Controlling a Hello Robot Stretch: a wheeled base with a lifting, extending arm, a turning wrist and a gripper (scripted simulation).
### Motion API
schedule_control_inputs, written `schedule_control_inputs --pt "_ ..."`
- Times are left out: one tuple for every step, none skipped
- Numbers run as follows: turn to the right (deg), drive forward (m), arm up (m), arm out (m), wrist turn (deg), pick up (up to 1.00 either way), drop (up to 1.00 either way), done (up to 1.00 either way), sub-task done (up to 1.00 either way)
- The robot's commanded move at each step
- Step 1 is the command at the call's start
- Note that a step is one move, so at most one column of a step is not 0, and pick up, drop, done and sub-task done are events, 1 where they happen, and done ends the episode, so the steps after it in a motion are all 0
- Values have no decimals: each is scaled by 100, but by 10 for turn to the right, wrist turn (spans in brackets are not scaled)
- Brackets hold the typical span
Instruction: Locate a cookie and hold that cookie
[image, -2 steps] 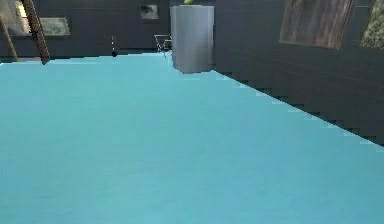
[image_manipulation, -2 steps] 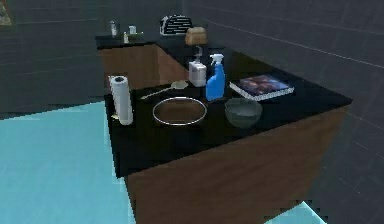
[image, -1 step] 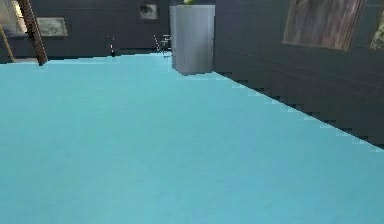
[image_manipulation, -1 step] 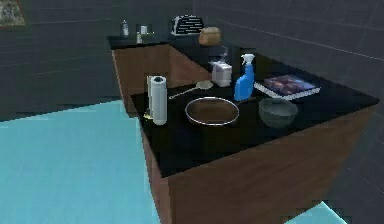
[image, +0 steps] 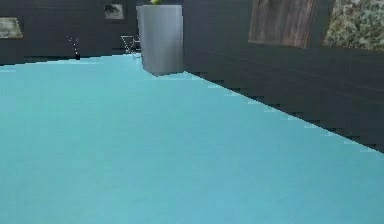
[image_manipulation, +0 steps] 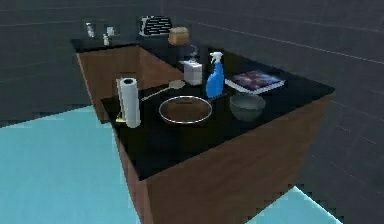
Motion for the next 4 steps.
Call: schedule_control_inputs --pt "0 45 0 0 0 0 0 0 0" --pt "450 0 0 0 0 0 0 0 0" --pt "90 0 0 0 0 0 0 0 0" --pt "0 100 0 0 0 0 0 0 0"
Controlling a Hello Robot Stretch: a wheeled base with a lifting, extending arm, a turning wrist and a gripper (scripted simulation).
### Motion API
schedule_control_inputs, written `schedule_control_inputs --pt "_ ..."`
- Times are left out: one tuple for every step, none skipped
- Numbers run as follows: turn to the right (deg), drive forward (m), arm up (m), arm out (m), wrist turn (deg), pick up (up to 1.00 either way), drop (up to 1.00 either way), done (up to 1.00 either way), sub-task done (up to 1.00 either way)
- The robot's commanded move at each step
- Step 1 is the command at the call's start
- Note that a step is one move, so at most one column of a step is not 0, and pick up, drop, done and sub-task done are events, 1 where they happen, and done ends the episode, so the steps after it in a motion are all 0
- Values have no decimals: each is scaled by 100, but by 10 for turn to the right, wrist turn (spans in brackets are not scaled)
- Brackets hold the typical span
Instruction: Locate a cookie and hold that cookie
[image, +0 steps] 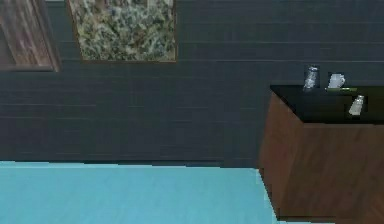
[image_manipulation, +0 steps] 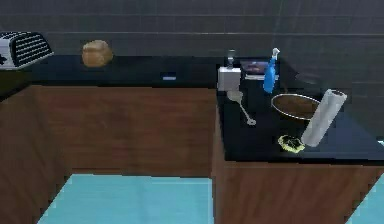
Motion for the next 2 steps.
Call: schedule_control_inputs --pt "450 0 0 0 0 0 0 0 0" --pt "180 0 0 0 0 0 0 0 0"
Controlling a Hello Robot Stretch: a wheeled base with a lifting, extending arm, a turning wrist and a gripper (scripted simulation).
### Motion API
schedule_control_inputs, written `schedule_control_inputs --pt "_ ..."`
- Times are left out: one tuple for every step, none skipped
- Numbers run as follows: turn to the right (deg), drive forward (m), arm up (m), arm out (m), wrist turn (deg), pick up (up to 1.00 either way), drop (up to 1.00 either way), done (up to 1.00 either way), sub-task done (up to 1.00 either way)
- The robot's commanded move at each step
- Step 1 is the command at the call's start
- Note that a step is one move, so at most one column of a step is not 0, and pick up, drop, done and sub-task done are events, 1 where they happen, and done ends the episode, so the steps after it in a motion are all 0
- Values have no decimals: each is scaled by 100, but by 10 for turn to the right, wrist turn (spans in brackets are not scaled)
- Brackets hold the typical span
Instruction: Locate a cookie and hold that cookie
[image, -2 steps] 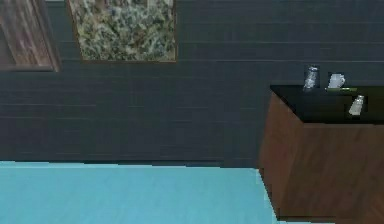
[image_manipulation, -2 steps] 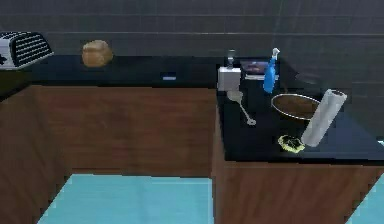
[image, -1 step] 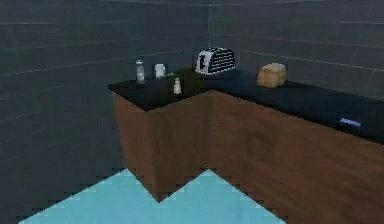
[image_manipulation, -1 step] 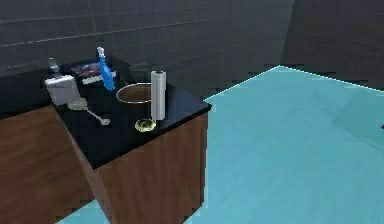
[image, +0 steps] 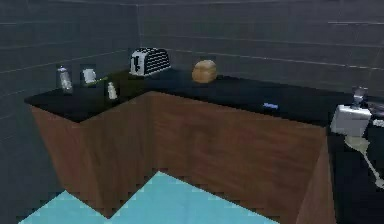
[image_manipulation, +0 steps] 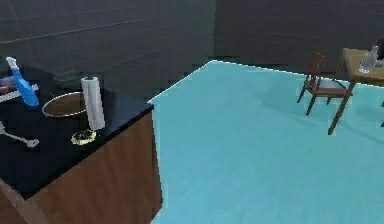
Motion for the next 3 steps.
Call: schedule_control_inputs --pt "0 75 0 0 0 0 0 0 0" --pt "210 0 0 0 0 0 0 0 0" --pt "30 0 0 0 0 0 0 0 0"
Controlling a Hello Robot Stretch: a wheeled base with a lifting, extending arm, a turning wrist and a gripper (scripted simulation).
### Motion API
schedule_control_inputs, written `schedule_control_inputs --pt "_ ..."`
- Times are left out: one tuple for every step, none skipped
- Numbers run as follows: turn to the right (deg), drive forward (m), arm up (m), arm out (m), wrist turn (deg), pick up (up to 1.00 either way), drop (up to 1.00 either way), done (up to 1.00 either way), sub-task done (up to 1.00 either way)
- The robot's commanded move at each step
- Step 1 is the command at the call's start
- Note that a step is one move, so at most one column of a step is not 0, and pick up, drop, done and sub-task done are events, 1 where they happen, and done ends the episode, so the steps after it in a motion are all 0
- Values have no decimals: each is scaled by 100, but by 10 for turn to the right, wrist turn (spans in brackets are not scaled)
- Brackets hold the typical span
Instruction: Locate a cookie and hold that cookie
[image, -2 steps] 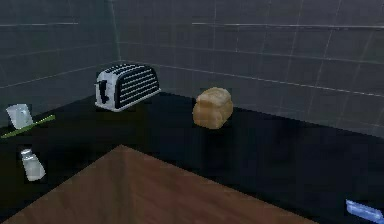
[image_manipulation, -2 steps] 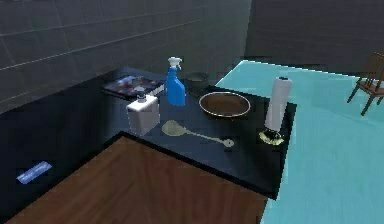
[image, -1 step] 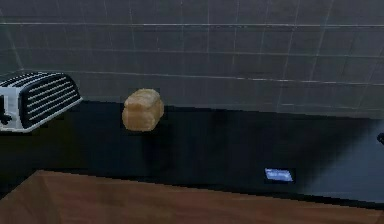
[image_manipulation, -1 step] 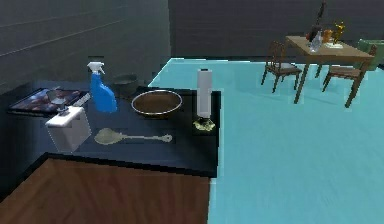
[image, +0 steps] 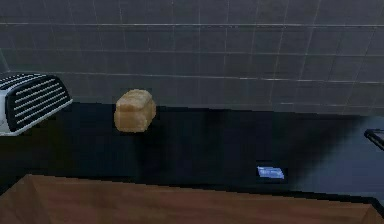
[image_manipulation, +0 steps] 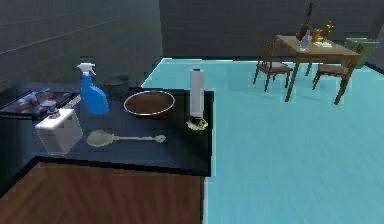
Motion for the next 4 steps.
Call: schedule_control_inputs --pt "0 0 50 0 0 0 0 0 0" --pt "0 0 38 0 0 0 0 0 0" --pt "0 0 0 40 0 0 0 0 0" --pt "0 0 0 0 450 0 0 0 0"
